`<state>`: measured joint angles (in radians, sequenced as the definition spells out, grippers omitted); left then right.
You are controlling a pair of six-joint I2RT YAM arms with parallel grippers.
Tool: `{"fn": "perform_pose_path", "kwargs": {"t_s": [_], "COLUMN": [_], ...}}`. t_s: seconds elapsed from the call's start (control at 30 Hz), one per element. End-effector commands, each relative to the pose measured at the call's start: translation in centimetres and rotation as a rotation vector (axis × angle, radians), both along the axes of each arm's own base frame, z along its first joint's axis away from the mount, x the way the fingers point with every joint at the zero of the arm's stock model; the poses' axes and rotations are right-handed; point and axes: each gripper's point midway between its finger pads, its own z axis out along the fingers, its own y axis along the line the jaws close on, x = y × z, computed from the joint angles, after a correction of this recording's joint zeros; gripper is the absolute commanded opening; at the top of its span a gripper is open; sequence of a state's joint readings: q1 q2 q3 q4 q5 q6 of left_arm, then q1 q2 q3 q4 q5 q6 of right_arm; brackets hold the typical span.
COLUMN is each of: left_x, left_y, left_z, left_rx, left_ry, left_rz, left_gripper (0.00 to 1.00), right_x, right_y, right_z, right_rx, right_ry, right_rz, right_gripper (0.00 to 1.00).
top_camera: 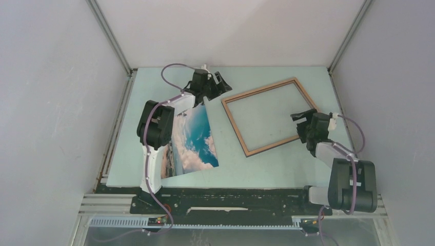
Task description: Put the photo into the frame
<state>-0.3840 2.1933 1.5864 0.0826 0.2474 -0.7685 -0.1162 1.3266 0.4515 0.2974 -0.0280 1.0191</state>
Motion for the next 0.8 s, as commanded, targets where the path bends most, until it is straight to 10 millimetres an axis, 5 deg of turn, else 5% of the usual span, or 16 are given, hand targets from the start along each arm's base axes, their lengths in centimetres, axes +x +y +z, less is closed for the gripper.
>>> {"fn": "perform_pose_path", "kwargs": {"t_s": [0.0,0.43,0.77], "left_x": [0.4,0.2,2.1], "left_y": [0.3,1.1,-1.6], "left_z": [4.9,5.4,3.9], "left_rx": [-0.002,0.057,0.069], "left_ry": [-0.111,-0.141,-0.098], "left_rz": [-0.002,-0.007,-0.106], "left_gripper": [0.85,0.91,0.95], "right_x": [-1.4,-4.3,-5.4], "right_y": [-1.0,-1.5,-0.5], "right_z": [0.5,2.9,1.8], "right_rx": [-0.045,-0.161,-0.164], "right_ry": [0.113,0.301,0.350], "right_rz": [-0.018,0.167,0.314], "right_gripper": [0.99,1.00,1.00]}}
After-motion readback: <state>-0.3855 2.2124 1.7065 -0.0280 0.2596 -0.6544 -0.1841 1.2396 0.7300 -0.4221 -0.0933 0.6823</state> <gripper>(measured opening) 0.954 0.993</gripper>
